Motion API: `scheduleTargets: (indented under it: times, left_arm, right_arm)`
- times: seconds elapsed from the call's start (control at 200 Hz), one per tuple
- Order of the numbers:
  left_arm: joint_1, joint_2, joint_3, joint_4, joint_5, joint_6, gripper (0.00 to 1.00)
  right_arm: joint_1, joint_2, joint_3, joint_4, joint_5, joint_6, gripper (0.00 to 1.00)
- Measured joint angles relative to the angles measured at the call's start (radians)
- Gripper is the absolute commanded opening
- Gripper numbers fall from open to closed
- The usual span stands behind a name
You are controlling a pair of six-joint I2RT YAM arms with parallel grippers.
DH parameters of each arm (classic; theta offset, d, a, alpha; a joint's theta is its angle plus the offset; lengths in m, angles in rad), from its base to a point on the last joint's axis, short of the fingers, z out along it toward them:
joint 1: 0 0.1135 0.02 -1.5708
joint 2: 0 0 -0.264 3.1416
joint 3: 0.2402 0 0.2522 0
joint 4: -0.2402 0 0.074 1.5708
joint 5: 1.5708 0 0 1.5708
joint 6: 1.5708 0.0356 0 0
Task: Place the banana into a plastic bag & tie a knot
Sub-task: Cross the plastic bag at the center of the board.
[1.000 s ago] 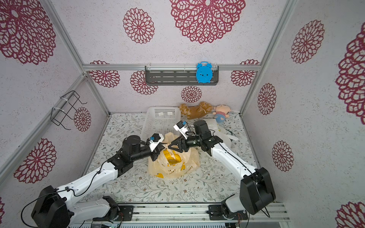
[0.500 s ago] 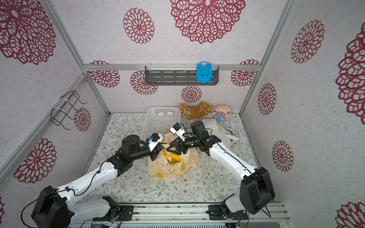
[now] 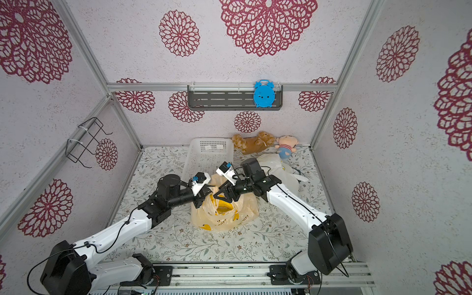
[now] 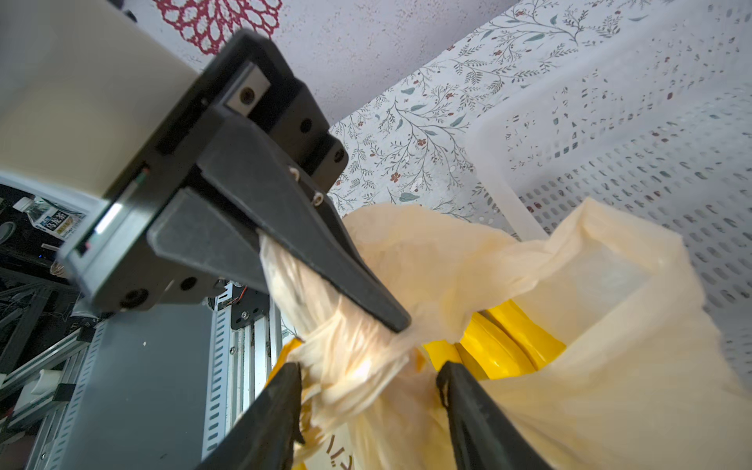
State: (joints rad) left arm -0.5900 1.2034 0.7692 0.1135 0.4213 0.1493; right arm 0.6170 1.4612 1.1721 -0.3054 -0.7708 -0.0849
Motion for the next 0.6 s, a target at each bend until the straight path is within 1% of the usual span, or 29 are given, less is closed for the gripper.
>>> scheduleTargets:
  times: [0.245, 0.445, 0.6]
  left_arm:
    - [0.004, -0.001, 0.000, -0.007, 0.007, 0.000, 0.00]
    - [0.005, -0.002, 0.000, -0.021, 0.011, -0.001, 0.00]
    - [0.005, -0.002, 0.000, -0.027, 0.012, -0.003, 0.00]
  right_arm:
    - [0.023, 0.021, 0.032, -0.024, 0.055, -0.015, 0.58]
    - [0.040, 0.035, 0.050, -0.051, 0.099, -0.032, 0.52]
    - [0.050, 0.047, 0.058, -0.063, 0.129, -0.045, 0.44]
